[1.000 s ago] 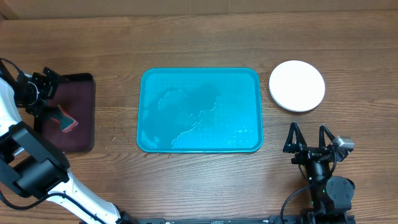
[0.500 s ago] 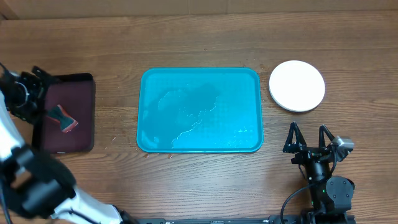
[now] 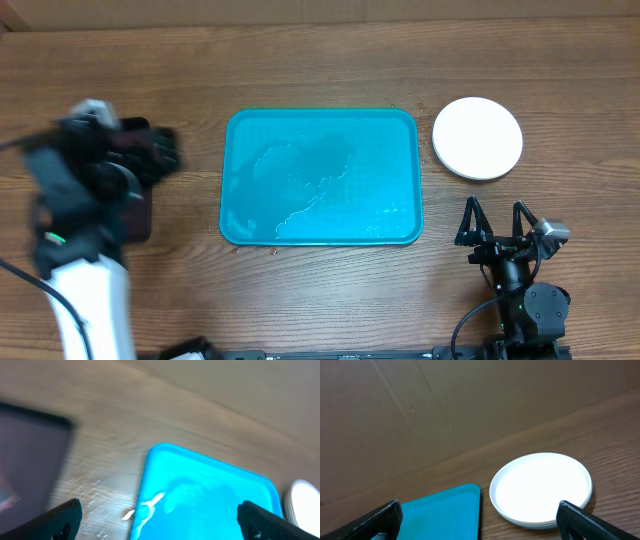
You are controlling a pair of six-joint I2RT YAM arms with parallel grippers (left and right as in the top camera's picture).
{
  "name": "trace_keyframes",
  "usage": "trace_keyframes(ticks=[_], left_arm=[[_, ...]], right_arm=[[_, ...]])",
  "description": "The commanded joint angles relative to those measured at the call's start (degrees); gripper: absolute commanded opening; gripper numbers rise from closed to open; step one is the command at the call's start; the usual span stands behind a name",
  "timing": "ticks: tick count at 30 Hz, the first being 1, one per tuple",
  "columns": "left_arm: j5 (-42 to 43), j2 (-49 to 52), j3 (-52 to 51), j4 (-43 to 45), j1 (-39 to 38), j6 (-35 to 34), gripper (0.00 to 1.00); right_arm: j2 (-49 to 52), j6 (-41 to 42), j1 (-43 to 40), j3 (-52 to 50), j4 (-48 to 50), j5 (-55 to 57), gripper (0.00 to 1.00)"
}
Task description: Clean dirty plates on tray and stack at the side
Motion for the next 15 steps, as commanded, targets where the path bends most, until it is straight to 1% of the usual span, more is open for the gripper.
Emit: trace_keyframes(ticks=[1,5,8,12,15], left_arm=[[-1.4,-10.3,-11.9,6.2,-9.4,4.6,1.00],[-6.1,-21.9,-22.3,7.6,-15.8,4.6,1.00],[-11.0,-30.3,-27.8,8.8,-16.2,5.0,1.00],[-11.2,-40.6,-35.2,9.6,-16.1,12.4,1.00],[-11.3,-46.0,-40.1,13.0,-16.1,13.4,1.00]], right_arm=[[-0.7,-0.1,-0.2,-0.6,0.4,-0.5,1.00],[-0.7,-0.1,-0.2,-0.6,0.4,-0.5,1.00],[-0.7,-0.1,-0.2,-0.6,0.4,-0.5,1.00],[-0.7,-0.1,-0.2,-0.6,0.4,-0.5,1.00],[-0.7,-0.1,-0.2,-0.6,0.4,-0.5,1.00]])
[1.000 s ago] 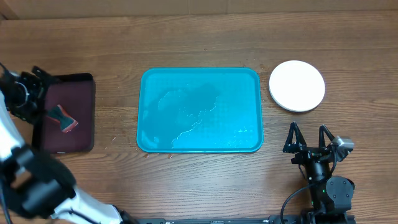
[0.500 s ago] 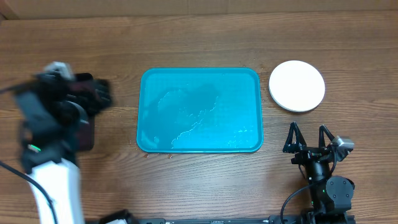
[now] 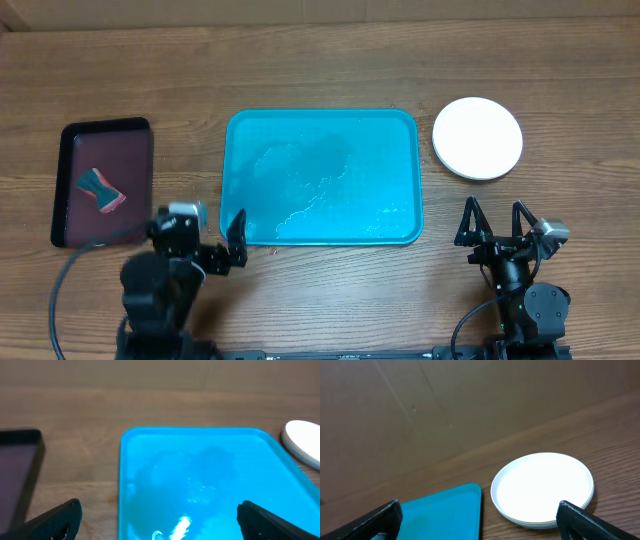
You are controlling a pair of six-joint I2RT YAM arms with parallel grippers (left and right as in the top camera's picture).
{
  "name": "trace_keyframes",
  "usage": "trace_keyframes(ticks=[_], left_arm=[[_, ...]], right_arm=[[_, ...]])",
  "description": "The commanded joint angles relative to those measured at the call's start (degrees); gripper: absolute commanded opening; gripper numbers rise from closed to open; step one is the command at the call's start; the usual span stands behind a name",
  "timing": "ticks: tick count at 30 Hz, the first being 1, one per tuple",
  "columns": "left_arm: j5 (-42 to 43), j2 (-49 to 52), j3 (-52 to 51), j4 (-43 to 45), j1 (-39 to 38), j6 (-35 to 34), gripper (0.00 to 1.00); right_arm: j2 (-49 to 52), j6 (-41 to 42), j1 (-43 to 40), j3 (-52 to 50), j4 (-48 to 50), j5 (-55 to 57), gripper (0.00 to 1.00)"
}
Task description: Clean dirty plates on tray and stack at the side
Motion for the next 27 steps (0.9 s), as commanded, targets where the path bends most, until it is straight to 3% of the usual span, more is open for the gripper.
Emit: trace_keyframes(ticks=[1,10,18,23,27], left_arm=[[-1.9,-5.4,-5.4,4.0,-0.2,4.4,1.00],[-5.0,-15.1,-16.2,18.5,-0.2,3.5,1.00],[-10.1,-19.6,-21.7,24.5,-0.2,-0.1,1.00],[-14.5,-19.5,-21.7,24.0,-0.1,-0.3,1.00],[-21.9,-19.5,-21.7,20.2,-0.1,-5.4,1.00]], right_arm=[[-0.6,-0.1,-0.2,-0.6,0.4,0.0,1.00],[-0.6,-0.1,-0.2,-0.6,0.4,0.0,1.00],[-0.6,-0.1,-0.2,-0.6,0.4,0.0,1.00],[-0.6,-0.1,-0.2,-0.6,0.4,0.0,1.00],[-0.6,-0.1,-0.2,-0.6,0.4,0.0,1.00]])
